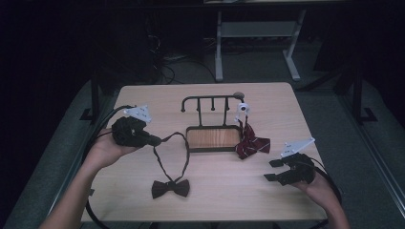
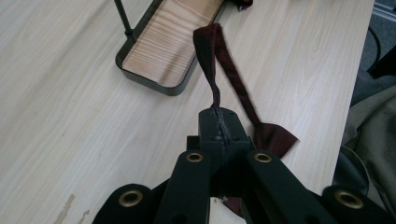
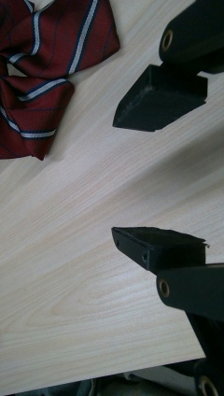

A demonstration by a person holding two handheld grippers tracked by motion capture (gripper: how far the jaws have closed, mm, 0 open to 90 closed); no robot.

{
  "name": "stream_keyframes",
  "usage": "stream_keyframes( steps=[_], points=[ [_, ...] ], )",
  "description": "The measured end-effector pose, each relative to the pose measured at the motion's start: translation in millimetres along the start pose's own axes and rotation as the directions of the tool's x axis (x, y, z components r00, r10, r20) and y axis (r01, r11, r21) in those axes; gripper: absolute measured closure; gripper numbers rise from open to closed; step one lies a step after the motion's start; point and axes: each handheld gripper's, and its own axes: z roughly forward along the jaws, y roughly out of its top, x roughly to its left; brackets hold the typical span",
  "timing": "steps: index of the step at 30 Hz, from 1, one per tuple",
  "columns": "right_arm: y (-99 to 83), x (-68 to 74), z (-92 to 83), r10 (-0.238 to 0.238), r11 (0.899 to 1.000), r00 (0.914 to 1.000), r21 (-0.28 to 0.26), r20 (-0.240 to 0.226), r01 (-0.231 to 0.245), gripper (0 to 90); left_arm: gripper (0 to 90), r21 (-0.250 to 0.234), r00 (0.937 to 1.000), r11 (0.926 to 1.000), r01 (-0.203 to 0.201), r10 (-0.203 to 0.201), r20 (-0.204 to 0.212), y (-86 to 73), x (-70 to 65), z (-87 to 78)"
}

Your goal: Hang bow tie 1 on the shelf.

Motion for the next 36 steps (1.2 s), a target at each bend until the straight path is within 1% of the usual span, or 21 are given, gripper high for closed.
stream_keyframes(
  steps=[1,3,5,6,7,9,13,16,17,20,22,23,24,27,28,29,30,36],
  points=[
    [-0.1,-0.1,0.1,0.0,1.0,1.0,0.0,-0.001,0.0,39.9,90.0,-0.006,1.0,1.0,0.001,-0.001,0.005,2.3,-0.8,-0.7],
    [-0.1,0.1,0.2,0.0,1.0,1.0,0.0,-0.001,0.0,39.8,90.0,-0.002,0.9999,1.0,-0.006,0.006,0.009,3.6,-0.8,-1.3],
    [0.1,0.7,-0.1,0.004,1.0,1.0,0.002,0.0,-0.004,39.8,90.0,-0.005,0.9999,1.0,-0.006,0.006,0.015,5.6,-1.3,-1.6],
    [-0.1,0.9,-0.6,-0.002,1.0,1.0,-0.005,0.001,0.002,39.8,90.0,-0.004,0.9998,1.0,-0.008,0.008,0.017,6.6,-1.0,-1.9],
    [-0.1,0.9,-0.6,-0.002,1.0,1.0,-0.005,0.001,0.002,39.8,90.0,0.001,0.9997,0.9998,-0.018,0.018,0.017,7.7,0.0,-2.3],
    [-0.6,1.2,-0.9,0.002,1.0,1.0,-0.006,-0.002,-0.002,39.7,90.0,0.004,0.9997,0.9999,-0.015,0.015,0.017,9.6,0.7,-2.4],
    [-2.7,0.9,-0.9,0.003,1.0,1.0,-0.003,-0.003,-0.003,39.8,90.0,-0.008,0.9995,0.9999,-0.015,0.016,0.027,13.8,4.1,-3.0],
    [-2.9,-0.1,-1.9,-0.002,1.0,1.0,-0.011,-0.002,0.002,39.9,90.0,-0.008,0.9994,0.9999,-0.01,0.01,0.032,17.3,5.6,-3.2],
    [-2.9,-0.1,-1.9,-0.002,1.0,1.0,-0.011,-0.002,0.002,39.9,90.0,-0.004,0.9993,0.9998,-0.017,0.017,0.033,18.6,6.7,-3.6],
    [-3.7,0.1,-1.9,0.005,1.0,1.0,-0.009,-0.002,-0.005,39.8,90.0,-0.01,0.9991,0.9999,-0.014,0.014,0.04,23.1,9.1,-4.0],
    [-3.9,-0.7,-1.9,0.0,1.0,1.0,-0.012,-0.002,0.0,39.8,90.0,-0.006,0.9991,0.9999,-0.014,0.015,0.04,24.1,9.7,-4.2],
    [-3.8,-0.7,-2.4,0.006,1.0,1.0,-0.012,-0.004,-0.006,39.8,90.0,-0.002,0.9991,0.9998,-0.02,0.02,0.038,25.3,10.6,-4.5],
    [-3.8,-0.7,-2.4,0.006,1.0,1.0,-0.012,-0.004,-0.006,39.8,90.0,-0.011,0.9993,0.9999,-0.011,0.011,0.035,26.2,10.7,-4.6],
    [-4.6,-1.9,-1.9,0.004,1.0,1.0,-0.014,-0.005,-0.005,39.7,90.0,-0.011,0.9993,0.9998,-0.018,0.018,0.033,28.9,13.6,-6.4],
    [-4.8,-2.0,-1.6,0.009,1.0,0.9999,-0.014,-0.007,-0.009,39.7,90.0,-0.014,0.9994,0.9999,-0.007,0.007,0.035,30.4,15.1,-6.4],
    [-4.8,-2.0,-1.6,0.009,1.0,0.9999,-0.014,-0.007,-0.009,39.7,90.0,-0.014,0.9994,0.9999,-0.007,0.007,0.035,30.4,15.1,-6.4],
    [-4.9,-2.6,-0.9,0.007,1.0,0.9999,-0.017,-0.012,-0.007,39.7,90.0,-0.006,0.9992,0.9999,-0.015,0.015,0.036,31.2,16.4,-6.6],
    [-5.2,-3.3,-0.7,0.005,1.0,0.9999,-0.012,-0.012,-0.005,39.8,90.0,0.002,0.9992,1.0,-0.01,0.01,0.04,34.7,20.9,-5.9]
  ],
)
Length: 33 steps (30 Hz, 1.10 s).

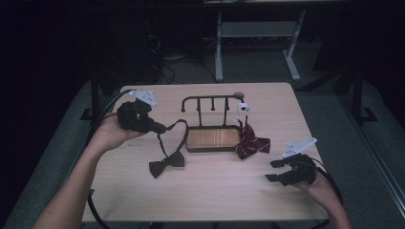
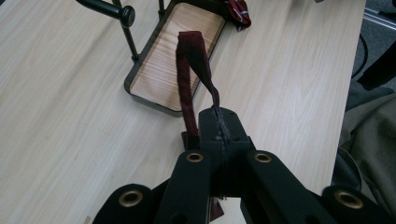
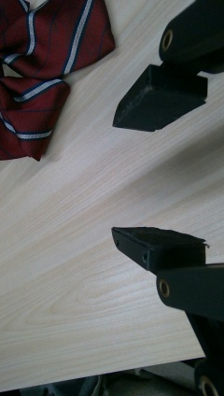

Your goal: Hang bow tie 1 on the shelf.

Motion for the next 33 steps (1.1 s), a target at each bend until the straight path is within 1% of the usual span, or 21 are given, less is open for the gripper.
stream_keyframes(
  steps=[3,6,12,15,19,24,28,30,33],
  points=[
    [0.0,0.1,-0.1,0.002,1.0,1.0,-0.002,-0.002,-0.002,39.7,90.0,0.012,1.0,0.9999,0.001,-0.001,-0.001,2.9,0.9,0.1],
    [0.3,0.7,-0.3,-0.001,1.0,1.0,-0.004,-0.001,0.001,39.8,90.0,0.019,0.9999,0.9998,-0.011,0.011,-0.006,8.2,1.9,-1.9],
    [0.3,0.3,-0.6,0.003,1.0,1.0,-0.004,-0.002,-0.003,39.8,90.0,0.027,0.9998,0.9995,-0.017,0.017,-0.008,13.6,3.5,-3.5],
    [0.4,0.6,-1.5,-0.001,1.0,1.0,-0.001,0.003,0.001,39.8,90.0,0.024,0.9999,0.9996,-0.014,0.014,-0.004,15.8,5.6,-4.0],
    [1.0,1.2,-1.0,-0.002,1.0,1.0,0.0,0.005,0.002,39.8,90.0,0.032,0.9999,0.9994,-0.009,0.01,-0.011,19.3,8.7,-4.4],
    [1.8,1.8,-1.0,-0.007,1.0,1.0,0.0,0.003,0.007,39.9,90.0,0.024,0.9996,0.9997,-0.006,0.006,-0.026,25.4,11.5,-8.9],
    [1.8,1.7,-2.2,0.002,1.0,1.0,-0.002,0.004,-0.002,39.9,90.0,0.032,0.9995,0.9995,-0.001,0.002,-0.033,29.6,14.1,-10.0],
    [1.7,1.5,-2.5,0.001,1.0,1.0,-0.001,0.003,-0.001,39.9,90.0,0.04,0.9993,0.9992,-0.003,0.004,-0.036,31.4,15.7,-9.9],
    [1.7,1.8,-2.4,-0.001,1.0,1.0,-0.001,0.003,0.001,40.0,90.0,0.045,0.9992,0.999,0.006,-0.004,-0.039,33.1,18.6,-9.2]
  ],
)
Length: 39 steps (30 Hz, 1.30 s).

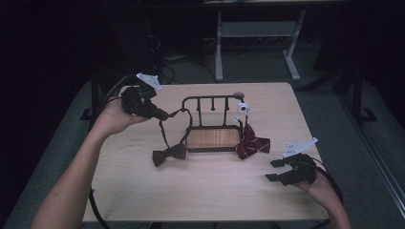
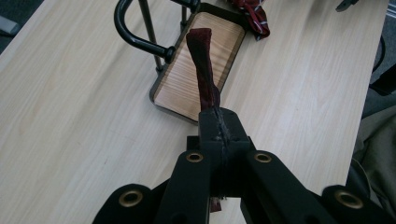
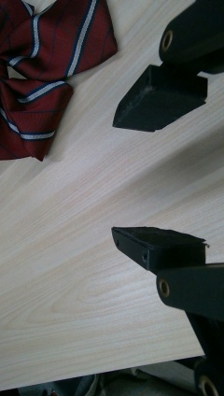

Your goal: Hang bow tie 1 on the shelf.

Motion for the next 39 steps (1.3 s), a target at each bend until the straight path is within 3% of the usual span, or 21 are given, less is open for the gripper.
stream_keyframes(
  steps=[27,39],
  points=[
    [0.0,0.0,-1.9,-0.006,1.0,1.0,-0.008,0.003,0.006,40.1,90.0,0.027,0.9959,0.9961,0.084,-0.083,-0.035,8.2,31.1,8.8],
    [-0.6,-0.3,-3.5,-0.011,1.0,0.9999,-0.015,0.006,0.011,40.2,89.4,0.059,0.9923,0.9922,0.109,-0.105,-0.065,9.1,36.2,16.9]
  ],
)
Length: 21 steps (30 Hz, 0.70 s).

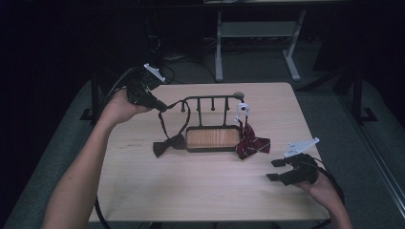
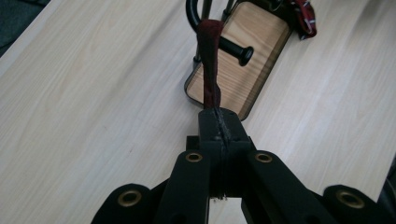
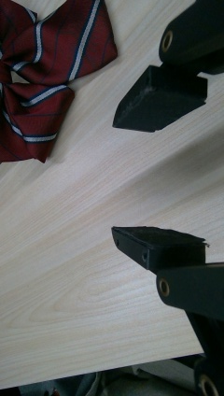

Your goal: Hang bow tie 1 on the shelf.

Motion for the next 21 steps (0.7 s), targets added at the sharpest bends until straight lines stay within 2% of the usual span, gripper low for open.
stream_keyframes(
  steps=[2,7,15,16,21],
  points=[
    [-0.1,-0.1,-0.5,-0.001,1.0,1.0,0.0,0.001,0.001,40.2,88.8,0.001,1.0,1.0,0.004,-0.004,-0.004,0.2,-0.2,1.3],
    [-0.9,0.1,-2.0,0.008,1.0,1.0,-0.006,0.001,-0.008,40.1,79.9,-0.009,0.9999,1.0,0.004,-0.004,-0.012,-0.3,-1.5,3.2],
    [-1.2,1.3,-1.9,0.023,1.0,0.9997,-0.007,0.008,-0.023,39.5,78.2,-0.011,1.0,0.9999,-0.006,0.006,-0.006,-10.5,-3.6,6.5],
    [-1.5,1.0,-2.0,0.024,1.0,0.9996,-0.008,0.012,-0.024,39.1,77.8,-0.028,1.0,0.9996,-0.004,0.004,-0.002,-13.6,-3.7,5.5],
    [-2.5,-0.6,-1.7,0.031,0.999,0.9994,-0.006,0.017,-0.031,37.9,76.2,-0.036,1.0,0.9994,0.001,-0.001,0.003,-19.9,-3.1,6.7]
  ],
)
